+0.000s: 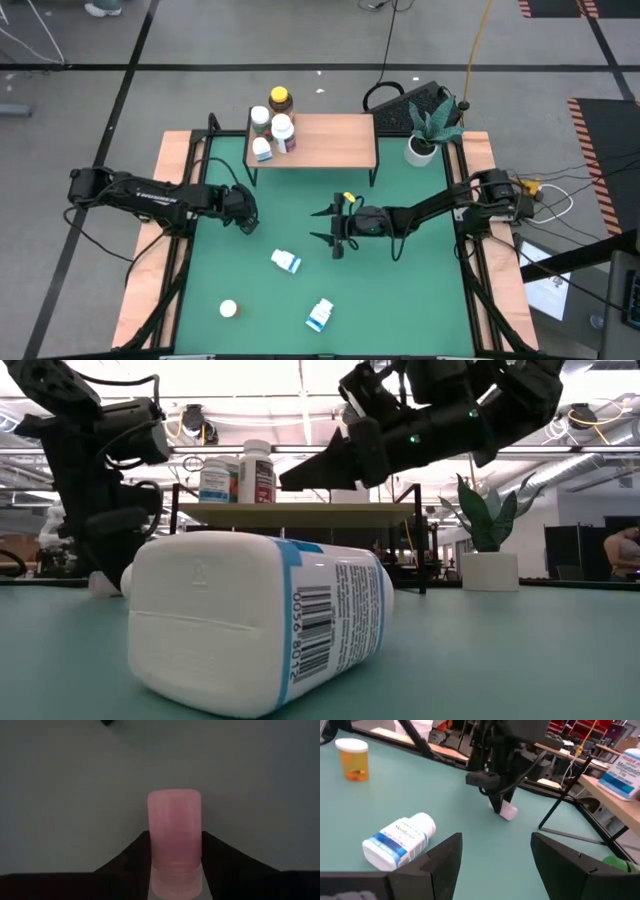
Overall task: Pick and place medicine bottles onto shelf by color
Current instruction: Put the transparent medicine bottle on the shelf
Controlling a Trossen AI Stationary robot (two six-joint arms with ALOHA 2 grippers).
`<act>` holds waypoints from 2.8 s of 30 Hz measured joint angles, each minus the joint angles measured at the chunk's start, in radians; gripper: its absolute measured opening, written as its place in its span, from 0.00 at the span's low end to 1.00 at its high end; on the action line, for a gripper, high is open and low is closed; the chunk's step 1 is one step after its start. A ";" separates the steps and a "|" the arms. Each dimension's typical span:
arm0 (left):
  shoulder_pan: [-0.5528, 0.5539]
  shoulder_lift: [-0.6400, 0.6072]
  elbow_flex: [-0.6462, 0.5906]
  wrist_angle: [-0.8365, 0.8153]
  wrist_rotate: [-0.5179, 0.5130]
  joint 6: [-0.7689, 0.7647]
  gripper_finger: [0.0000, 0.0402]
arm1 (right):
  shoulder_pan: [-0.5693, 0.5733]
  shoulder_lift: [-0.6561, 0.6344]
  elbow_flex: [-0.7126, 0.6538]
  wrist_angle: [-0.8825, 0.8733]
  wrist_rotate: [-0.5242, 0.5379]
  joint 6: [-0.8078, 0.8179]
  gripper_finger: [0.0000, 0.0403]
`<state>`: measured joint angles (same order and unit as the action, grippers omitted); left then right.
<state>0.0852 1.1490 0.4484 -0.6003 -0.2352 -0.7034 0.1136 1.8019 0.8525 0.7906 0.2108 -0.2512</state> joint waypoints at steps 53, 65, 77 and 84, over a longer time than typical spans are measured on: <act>-0.499 0.057 0.052 0.709 -0.321 0.880 0.42 | -0.067 0.202 0.190 0.075 -0.361 0.426 0.68; -0.425 0.058 0.052 0.709 -0.248 0.749 0.39 | 0.007 0.201 0.189 0.181 -0.084 0.059 0.65; -0.425 0.058 0.052 0.741 -0.236 0.757 0.41 | -0.017 0.202 0.229 0.120 -0.141 0.116 0.63; -0.425 0.058 0.052 0.741 -0.233 0.758 0.42 | -0.028 0.202 0.261 0.027 -0.189 0.134 0.56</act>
<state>-0.3401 1.2068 0.5003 0.1410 -0.4679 0.0544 0.0851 2.0041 1.1137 0.8177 0.0222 -0.1167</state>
